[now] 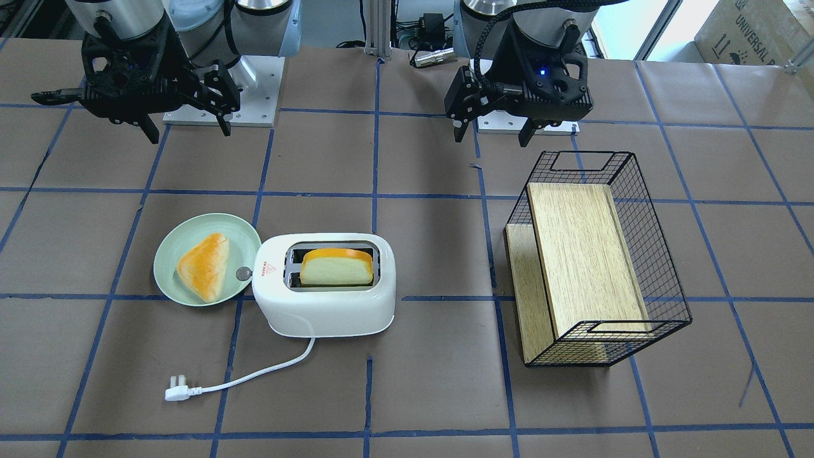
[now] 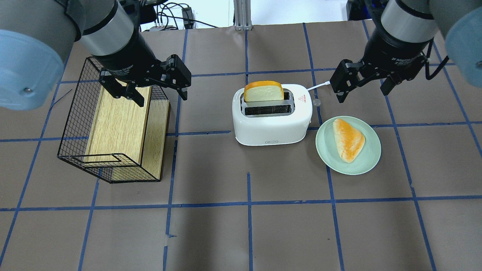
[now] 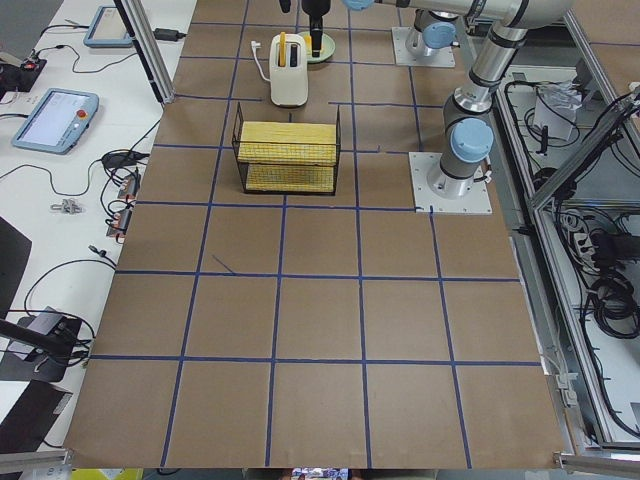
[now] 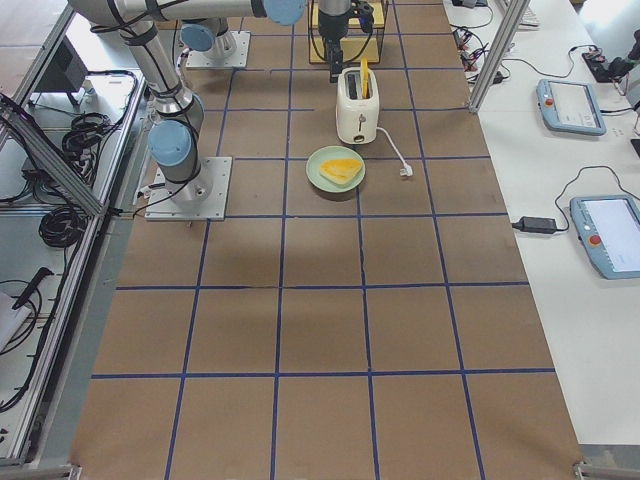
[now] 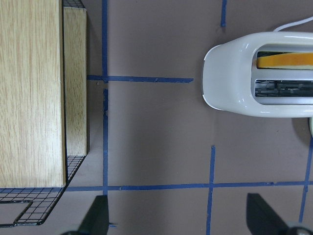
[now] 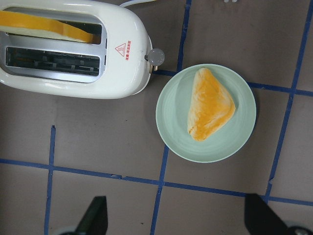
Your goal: Press toaster with right arm
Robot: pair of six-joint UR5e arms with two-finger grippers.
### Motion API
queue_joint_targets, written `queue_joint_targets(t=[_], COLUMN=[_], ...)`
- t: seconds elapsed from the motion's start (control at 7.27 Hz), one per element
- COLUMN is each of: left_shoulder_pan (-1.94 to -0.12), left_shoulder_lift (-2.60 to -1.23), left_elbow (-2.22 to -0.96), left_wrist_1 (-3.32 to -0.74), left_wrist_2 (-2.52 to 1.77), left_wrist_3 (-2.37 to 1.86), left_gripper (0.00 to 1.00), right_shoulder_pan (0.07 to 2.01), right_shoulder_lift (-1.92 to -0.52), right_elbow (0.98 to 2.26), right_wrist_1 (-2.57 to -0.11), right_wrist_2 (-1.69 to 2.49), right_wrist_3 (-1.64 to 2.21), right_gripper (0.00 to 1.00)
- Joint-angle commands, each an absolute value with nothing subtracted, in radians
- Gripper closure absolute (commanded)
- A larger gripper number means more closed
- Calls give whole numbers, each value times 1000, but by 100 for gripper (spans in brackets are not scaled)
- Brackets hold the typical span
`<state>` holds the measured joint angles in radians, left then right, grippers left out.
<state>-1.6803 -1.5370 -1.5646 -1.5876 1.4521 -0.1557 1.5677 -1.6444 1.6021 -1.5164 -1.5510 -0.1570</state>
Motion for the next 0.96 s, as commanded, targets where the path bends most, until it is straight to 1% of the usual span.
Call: queue_joint_targets(t=[0.0, 0.55, 0.83], left_shoulder_pan=[-1680, -1680, -1680], left_shoulder_lift=[-1537, -1537, -1537], left_elbow=[-1565, -1565, -1565], left_wrist_1=[-1588, -1588, -1588], left_wrist_2=[1453, 1451, 1453], left_wrist_3=[-156, -156, -156], left_gripper=[0, 0, 0], right_shoulder_pan=[1568, 1566, 1555], right_shoulder_lift=[-1644, -1638, -1632], right_elbow=[1605, 1605, 1606], right_wrist_1=[-1519, -1525, -1535], right_wrist_2=[-1549, -1549, -1554], right_wrist_3=[-155, -164, -332], right_gripper=[0, 0, 0])
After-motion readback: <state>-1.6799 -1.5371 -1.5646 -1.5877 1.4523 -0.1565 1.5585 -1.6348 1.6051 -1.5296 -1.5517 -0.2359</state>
